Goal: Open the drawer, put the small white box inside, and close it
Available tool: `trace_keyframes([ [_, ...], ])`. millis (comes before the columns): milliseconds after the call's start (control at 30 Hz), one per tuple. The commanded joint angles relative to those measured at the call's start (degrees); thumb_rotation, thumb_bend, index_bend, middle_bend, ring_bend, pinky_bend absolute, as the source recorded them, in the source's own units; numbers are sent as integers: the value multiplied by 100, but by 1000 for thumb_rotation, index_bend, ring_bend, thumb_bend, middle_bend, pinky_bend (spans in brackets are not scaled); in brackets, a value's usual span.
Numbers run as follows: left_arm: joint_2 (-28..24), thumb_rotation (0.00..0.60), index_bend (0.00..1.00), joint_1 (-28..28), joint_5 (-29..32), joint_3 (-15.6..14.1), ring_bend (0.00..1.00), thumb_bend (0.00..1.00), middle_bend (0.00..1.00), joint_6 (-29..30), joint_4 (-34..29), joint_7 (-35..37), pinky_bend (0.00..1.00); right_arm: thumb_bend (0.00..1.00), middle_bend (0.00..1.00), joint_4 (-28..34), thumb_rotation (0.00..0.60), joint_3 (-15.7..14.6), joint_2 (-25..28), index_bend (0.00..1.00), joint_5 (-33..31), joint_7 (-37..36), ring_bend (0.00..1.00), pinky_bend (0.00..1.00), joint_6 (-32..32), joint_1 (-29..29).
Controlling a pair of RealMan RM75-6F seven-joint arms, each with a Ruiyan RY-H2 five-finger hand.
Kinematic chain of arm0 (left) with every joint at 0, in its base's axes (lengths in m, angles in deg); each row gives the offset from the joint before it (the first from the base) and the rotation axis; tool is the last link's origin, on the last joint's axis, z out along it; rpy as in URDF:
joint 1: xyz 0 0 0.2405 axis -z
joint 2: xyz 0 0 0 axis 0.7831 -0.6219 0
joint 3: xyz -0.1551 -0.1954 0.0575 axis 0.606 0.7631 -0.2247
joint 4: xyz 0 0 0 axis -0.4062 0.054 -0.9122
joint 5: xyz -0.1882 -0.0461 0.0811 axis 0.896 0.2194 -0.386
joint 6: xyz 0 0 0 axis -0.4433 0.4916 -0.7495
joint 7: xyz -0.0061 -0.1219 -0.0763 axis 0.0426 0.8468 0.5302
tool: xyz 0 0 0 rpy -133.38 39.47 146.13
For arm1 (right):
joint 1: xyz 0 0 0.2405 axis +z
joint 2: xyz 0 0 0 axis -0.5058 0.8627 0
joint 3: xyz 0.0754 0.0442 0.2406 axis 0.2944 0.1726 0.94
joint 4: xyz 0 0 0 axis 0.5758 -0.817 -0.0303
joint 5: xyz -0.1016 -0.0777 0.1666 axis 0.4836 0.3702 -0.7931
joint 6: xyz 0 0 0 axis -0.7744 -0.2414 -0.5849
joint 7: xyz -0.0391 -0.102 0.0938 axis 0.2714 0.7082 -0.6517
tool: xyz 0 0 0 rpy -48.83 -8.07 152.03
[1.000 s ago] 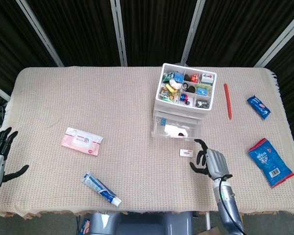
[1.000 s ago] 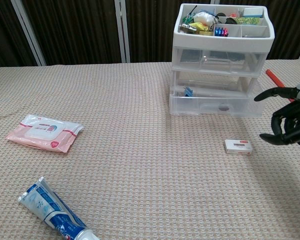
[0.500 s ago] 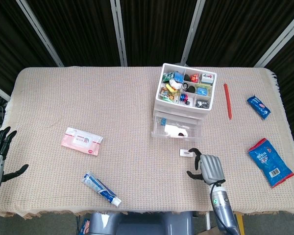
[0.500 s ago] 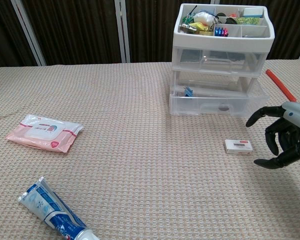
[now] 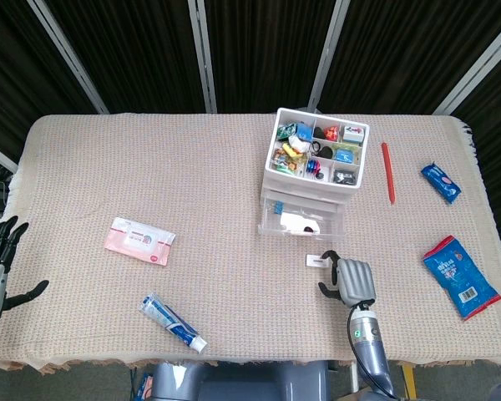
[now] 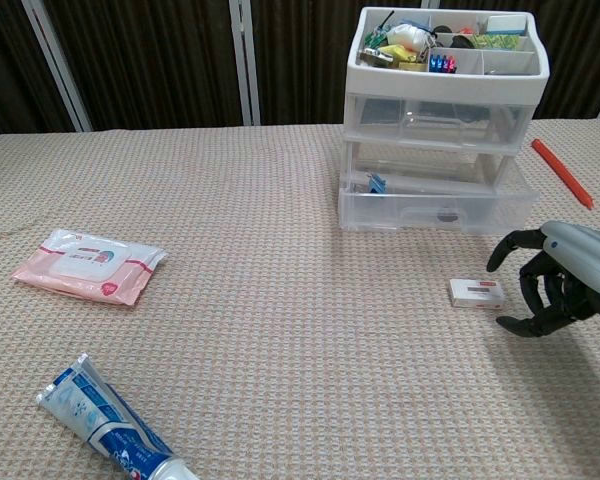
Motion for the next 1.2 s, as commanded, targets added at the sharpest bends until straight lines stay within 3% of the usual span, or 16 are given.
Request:
trace_keyframes([
  [33,-2,600,69,1,2,-1,0,185,0,-5,-5,2,0,197,709,-122,600,70,-89,343,-63,55,693,632,-72,34],
  [1000,-23,600,68,9,28,-1,0,185,0,-43,-38,33,0,268,713,-866,600,449,-644,344,-369,300,693,632,-410,188],
  [1200,-23,600,69,9,26,-1,0,185,0,-43,-39,34,0,304,724,-959,600,473,-692,388,-401,353,701,632,-432,190],
])
